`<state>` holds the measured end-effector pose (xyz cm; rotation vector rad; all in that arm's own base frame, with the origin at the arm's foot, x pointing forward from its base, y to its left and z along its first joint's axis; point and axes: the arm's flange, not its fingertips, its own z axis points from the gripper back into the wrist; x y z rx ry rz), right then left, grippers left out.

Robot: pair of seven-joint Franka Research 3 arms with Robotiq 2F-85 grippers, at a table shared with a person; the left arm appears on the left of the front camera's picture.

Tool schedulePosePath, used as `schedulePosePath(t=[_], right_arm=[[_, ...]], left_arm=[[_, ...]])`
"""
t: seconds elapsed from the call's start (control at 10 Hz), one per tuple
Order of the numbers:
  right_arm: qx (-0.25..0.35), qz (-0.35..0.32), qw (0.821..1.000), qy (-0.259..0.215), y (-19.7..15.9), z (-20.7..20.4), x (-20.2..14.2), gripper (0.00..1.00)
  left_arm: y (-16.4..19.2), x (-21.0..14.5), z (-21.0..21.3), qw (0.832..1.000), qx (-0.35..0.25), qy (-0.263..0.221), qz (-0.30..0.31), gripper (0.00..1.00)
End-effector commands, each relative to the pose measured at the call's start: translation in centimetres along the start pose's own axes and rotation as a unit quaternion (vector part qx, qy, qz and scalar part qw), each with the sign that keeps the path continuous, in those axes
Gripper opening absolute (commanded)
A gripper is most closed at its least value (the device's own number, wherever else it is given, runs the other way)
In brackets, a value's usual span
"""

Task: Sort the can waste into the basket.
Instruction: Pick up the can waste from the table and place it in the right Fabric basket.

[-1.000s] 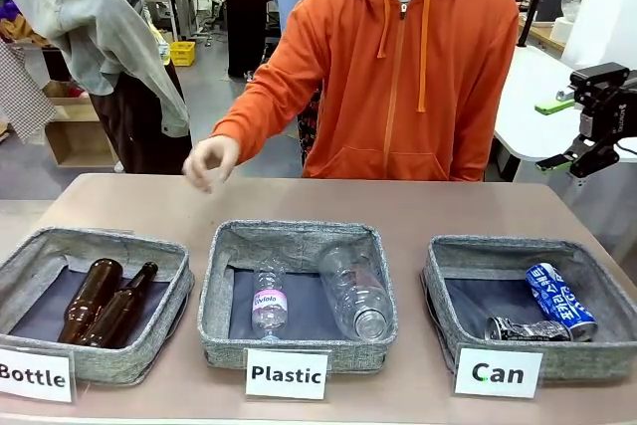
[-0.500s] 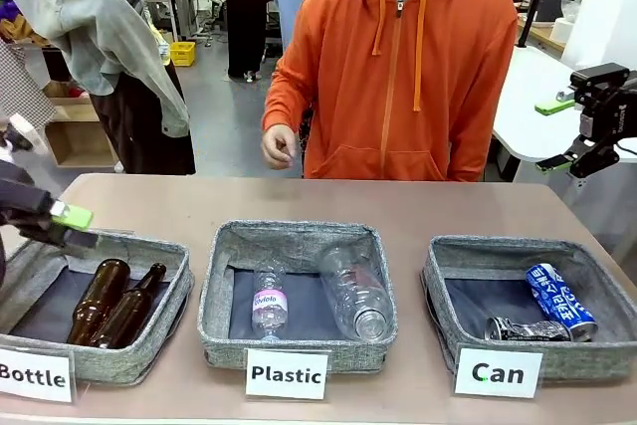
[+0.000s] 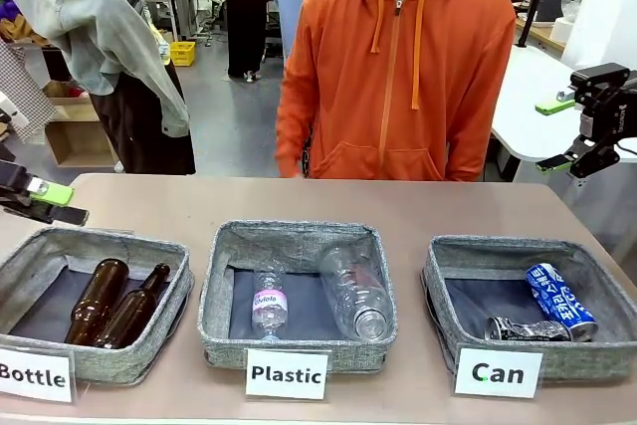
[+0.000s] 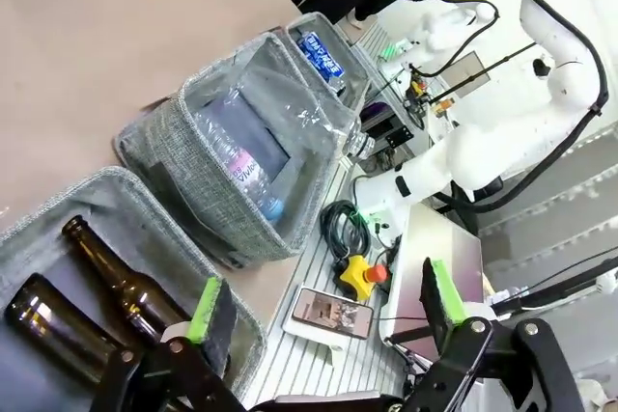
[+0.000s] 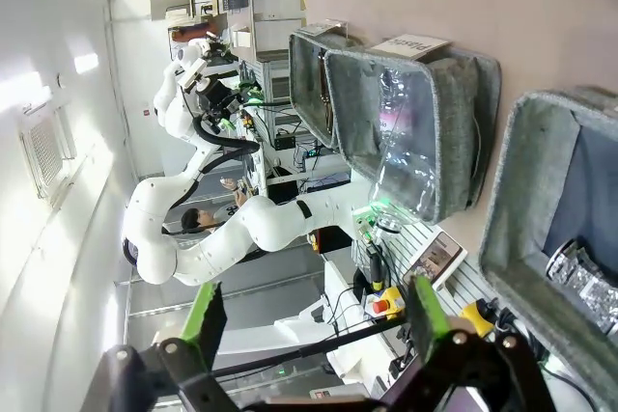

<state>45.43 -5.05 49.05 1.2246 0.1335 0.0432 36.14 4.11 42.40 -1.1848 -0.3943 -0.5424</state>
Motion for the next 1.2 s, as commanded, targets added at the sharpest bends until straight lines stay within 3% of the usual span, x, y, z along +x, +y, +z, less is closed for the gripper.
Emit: schedulePosePath(t=[0.0, 1.1], right_arm=[[0.0, 0.012, 1.0, 0.007, 0.12, 0.45, 0.03, 1.0], [0.0, 0.012, 1.0, 0.007, 0.12, 0.45, 0.03, 1.0]], left_arm=[[0.12, -0.3, 0.12, 1.0, -0.003, 0.005, 0.006, 1.0], [0.12, -0.3, 0.12, 1.0, -0.003, 0.005, 0.006, 1.0]])
